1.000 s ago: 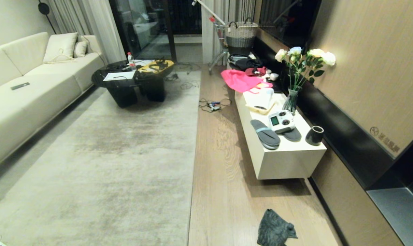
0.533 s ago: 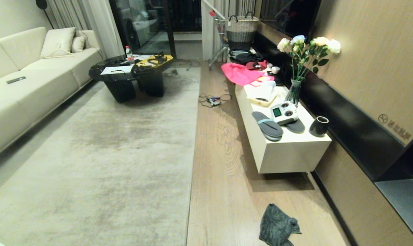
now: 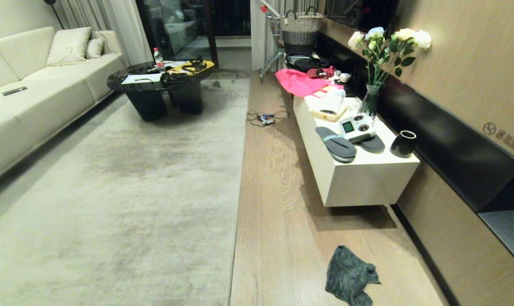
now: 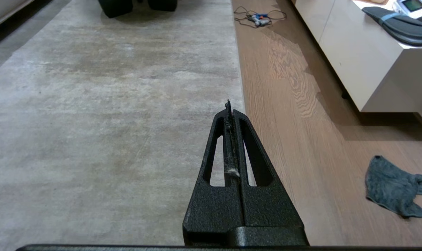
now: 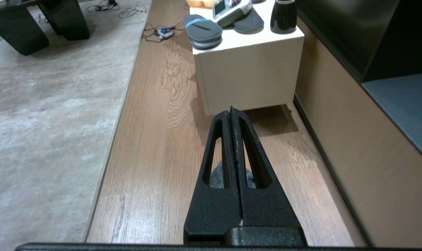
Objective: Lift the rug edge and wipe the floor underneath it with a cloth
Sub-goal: Pick up the rag
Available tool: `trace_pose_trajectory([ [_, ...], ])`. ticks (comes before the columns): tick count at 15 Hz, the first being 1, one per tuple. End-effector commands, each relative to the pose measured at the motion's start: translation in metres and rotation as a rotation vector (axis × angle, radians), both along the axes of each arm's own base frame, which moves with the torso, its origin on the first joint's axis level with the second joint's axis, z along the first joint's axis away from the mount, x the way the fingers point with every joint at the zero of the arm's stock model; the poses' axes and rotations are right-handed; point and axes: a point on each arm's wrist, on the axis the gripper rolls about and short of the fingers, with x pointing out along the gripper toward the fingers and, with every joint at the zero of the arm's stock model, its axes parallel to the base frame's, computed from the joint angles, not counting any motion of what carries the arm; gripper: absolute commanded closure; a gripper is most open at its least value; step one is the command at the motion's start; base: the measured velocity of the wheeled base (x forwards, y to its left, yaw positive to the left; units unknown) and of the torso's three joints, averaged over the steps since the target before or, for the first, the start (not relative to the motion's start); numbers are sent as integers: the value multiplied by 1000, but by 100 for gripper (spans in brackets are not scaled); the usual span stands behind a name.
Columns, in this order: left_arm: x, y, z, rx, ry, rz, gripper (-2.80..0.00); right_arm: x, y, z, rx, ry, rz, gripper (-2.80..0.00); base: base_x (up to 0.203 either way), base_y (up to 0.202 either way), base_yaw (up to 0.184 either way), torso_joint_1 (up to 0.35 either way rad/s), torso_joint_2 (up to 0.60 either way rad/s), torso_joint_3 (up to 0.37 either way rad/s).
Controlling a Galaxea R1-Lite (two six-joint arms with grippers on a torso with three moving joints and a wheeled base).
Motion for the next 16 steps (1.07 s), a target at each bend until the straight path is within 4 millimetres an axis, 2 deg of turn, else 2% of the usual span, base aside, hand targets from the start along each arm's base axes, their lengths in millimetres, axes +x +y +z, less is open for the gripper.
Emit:
trace_pose_trajectory([
  [1,0,0,0,0,1,2,0,0,0,0,1,-2,1,0,0,0,0,4,89,100],
  [10,0,0,0,0,0,2,0,0,0,0,0,-2,0,0,0,0,0,0,0,0],
  [16,0,0,0,0,1,1,0,0,0,0,-1,0,1,0,0,0,0,10,67,72],
])
